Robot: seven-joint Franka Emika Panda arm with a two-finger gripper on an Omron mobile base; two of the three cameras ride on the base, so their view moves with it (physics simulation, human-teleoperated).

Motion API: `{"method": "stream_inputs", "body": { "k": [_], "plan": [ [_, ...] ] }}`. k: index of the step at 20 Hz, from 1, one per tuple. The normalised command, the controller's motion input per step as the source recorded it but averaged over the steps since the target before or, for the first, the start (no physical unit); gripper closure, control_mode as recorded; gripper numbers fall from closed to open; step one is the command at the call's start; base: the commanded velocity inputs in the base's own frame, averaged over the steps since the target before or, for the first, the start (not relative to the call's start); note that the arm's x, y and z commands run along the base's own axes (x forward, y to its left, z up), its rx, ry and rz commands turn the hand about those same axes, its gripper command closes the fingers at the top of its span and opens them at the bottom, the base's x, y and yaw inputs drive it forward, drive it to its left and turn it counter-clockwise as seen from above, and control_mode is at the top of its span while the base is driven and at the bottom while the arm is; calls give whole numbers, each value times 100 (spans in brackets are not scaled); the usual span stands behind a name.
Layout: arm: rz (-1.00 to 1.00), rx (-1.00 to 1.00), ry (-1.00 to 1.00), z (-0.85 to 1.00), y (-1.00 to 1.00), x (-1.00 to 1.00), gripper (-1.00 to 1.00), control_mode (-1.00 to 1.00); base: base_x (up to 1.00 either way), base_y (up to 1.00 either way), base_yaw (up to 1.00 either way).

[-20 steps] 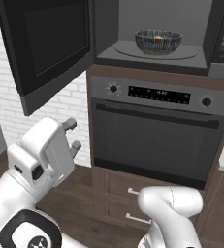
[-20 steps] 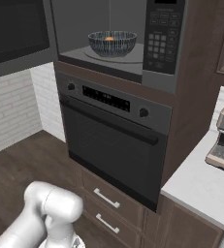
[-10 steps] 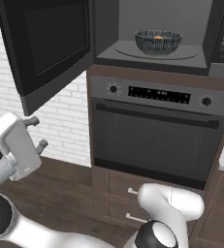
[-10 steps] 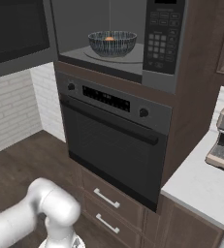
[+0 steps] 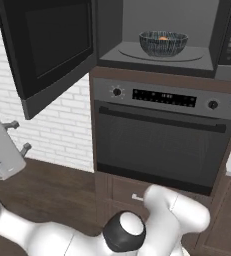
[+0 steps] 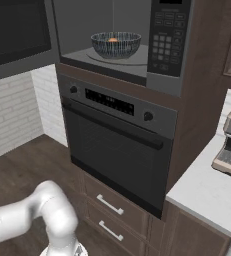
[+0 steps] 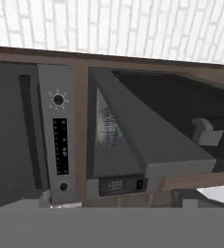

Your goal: Pick the onion from the sink and place it in the bowl. Then pick the bowl and place it in the microwave. Then close the microwave door and press the start button.

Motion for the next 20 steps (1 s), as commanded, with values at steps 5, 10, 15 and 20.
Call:
{"method": "stream_inputs", "body": {
  "k": [5, 10, 15, 20],
  "plan": [
    [-7, -3, 10, -32, 26, 80, -100, -100, 0, 0, 0],
    [-8, -2, 21, -3, 23, 68, -100, -100, 0, 0, 0],
    [-14, -2, 24, 11, 11, 53, -100, -100, 0, 0, 0],
    [-16, -3, 11, 22, -3, 29, -100, -100, 0, 0, 0]
  ]
}}
